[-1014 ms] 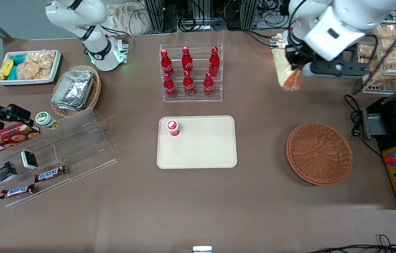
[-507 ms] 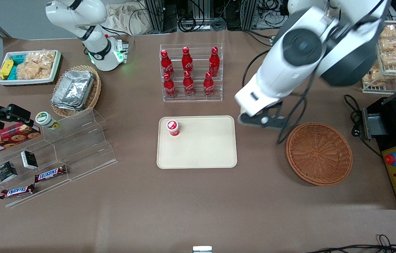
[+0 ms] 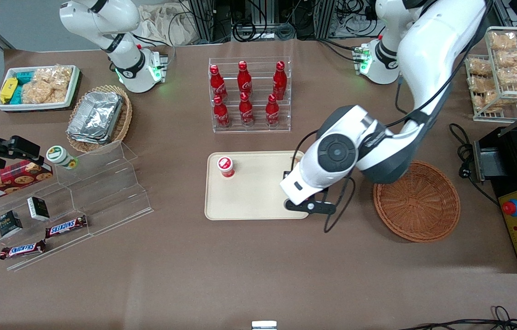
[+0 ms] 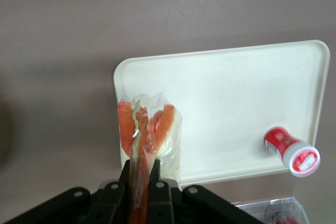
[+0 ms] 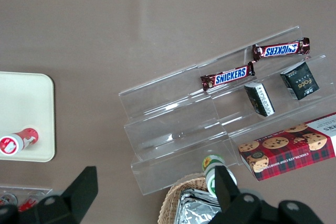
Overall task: Place sandwich from basket to tray
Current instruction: 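Lower the sandwich onto the white tray and open the left gripper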
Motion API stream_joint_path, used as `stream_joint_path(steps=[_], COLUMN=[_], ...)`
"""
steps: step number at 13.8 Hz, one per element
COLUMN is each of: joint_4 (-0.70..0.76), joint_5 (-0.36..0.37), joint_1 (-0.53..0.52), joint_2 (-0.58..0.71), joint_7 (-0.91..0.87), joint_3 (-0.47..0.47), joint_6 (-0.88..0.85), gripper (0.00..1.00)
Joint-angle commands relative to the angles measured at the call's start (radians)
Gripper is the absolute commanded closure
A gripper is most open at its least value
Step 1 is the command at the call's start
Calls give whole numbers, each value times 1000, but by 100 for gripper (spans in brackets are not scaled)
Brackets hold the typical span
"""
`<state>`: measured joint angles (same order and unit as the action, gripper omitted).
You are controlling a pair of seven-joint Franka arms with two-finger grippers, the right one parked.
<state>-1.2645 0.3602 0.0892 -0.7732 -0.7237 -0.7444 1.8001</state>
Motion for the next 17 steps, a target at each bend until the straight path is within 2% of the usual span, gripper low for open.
stream_joint_path(steps=[1,4,8,9,10,11,17], joint_4=[-3,-10,-52,-52,-50,-46,88], joint_5=[90,111,154,154,154,151,120], joint_1=[95,136,155,156,153,147,149], joint_2=[-27,-90,-129,-133,-127,-118,21], joint_7=[-132,-180,-187,-200,-198,-194,-211], joint_3=[52,109,137,140,140,140,117], joint_6=[16,102,185,191,190,179,-79], gripper=[87,87,83,72,24,0,0])
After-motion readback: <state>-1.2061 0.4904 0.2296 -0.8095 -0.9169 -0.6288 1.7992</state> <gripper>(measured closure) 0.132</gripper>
